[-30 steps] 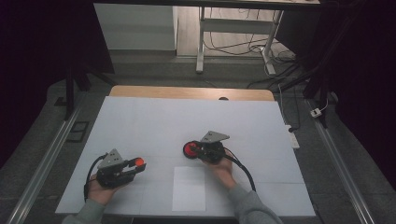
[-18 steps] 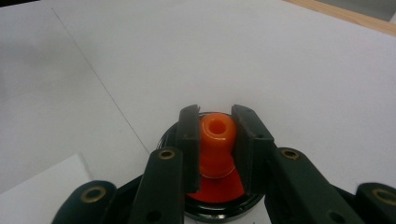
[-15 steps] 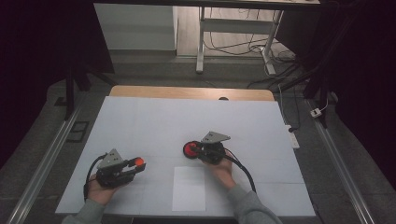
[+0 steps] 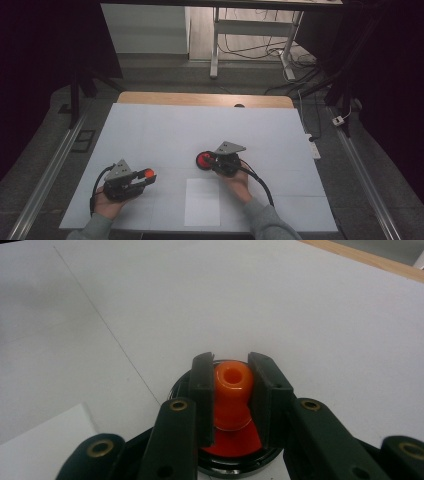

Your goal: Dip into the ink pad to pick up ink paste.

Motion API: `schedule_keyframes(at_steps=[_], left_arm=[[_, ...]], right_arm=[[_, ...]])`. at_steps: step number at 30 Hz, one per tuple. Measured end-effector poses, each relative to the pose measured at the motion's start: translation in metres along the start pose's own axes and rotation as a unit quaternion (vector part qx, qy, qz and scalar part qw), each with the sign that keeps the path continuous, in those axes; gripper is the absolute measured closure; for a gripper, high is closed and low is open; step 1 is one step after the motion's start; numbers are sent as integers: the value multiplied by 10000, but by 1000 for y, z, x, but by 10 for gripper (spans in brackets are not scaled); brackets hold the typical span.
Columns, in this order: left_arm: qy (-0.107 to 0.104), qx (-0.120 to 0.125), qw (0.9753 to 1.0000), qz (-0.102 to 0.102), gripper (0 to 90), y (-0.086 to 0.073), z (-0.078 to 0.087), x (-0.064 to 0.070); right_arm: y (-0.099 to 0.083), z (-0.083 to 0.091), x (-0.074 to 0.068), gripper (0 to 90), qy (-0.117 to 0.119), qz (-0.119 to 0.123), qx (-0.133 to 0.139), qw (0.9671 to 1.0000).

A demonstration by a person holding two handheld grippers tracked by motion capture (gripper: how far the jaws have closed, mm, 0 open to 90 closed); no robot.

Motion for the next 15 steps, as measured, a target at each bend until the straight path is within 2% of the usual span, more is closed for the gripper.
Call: schedule_keyframes(at_steps=[5,11,15], left_arm=[[7,-1,10000,-2,650,0,0,0],[10,-10,10000,8,650,0,-1,-2],[10,-9,10000,6,650,0,-1,-2]], right_arm=[[0,0,-1,728,-54,48,4,10000],[0,0,0,726,-14,-19,6,10000],[2,1,1,724,88,-150,-30,9998]])
Point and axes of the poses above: each handheld gripper's, and its own axes: z roughly backward along the jaws, y roughly out of its top, x roughly to its right, the point moved 10 cm from there along -z, roughly forward along the jaws, and after that the axes turned 4 degrees about x, right-handed, at the moved point
